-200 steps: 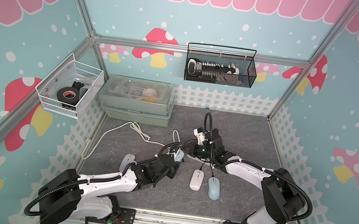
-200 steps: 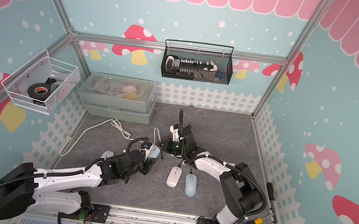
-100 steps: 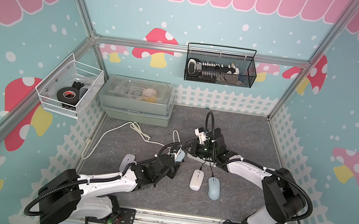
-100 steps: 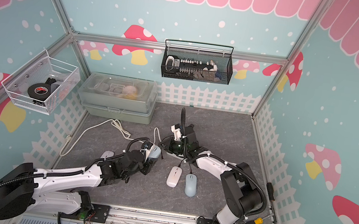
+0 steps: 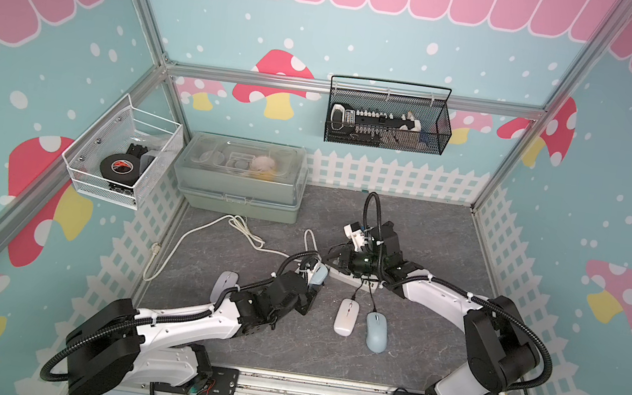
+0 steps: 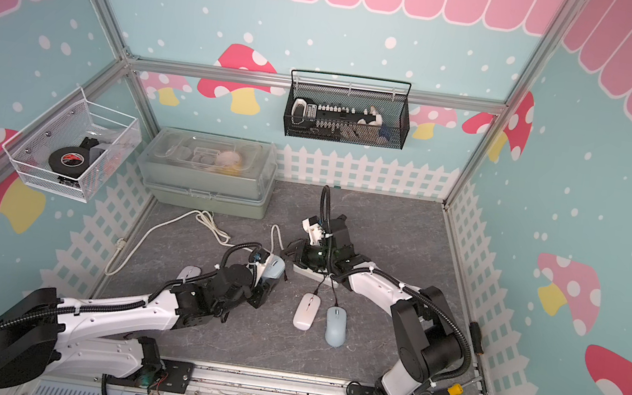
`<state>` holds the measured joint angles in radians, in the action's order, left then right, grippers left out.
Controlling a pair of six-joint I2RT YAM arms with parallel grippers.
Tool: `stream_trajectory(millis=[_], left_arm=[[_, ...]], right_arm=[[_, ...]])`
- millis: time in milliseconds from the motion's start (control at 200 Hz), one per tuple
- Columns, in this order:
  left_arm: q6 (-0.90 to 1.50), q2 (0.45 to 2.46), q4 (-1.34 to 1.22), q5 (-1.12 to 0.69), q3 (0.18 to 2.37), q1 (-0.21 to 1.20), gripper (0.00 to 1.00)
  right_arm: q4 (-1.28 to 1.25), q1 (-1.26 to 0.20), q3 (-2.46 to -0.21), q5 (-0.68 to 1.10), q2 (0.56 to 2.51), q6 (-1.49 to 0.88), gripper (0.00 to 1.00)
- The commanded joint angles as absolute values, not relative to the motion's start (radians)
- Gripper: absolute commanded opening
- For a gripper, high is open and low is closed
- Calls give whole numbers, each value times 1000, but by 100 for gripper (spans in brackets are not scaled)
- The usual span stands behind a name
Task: Unplug the wireless mouse
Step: Remove the power cord from the mouse.
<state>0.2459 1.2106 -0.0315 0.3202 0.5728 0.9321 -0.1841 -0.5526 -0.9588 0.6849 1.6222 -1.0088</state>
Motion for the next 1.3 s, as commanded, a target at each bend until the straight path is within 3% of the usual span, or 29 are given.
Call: stream_trajectory(millis=[0,711,1051,1296], left_arm=[[244,1213,130,294,545,949,45],[244,1235,176,235,568,965,45],[402,1250,190,440,587,966,43],[469,1294,184,442,607,968,41]], right_arm=[[-273,-486,-1017,579,1626,-985,0],[-258,-455,-1052,627,1669,-974,0],[-359,-456,-991,564,1659,-1049,0],[-407,-459,-970,555,1666,-1085,0]])
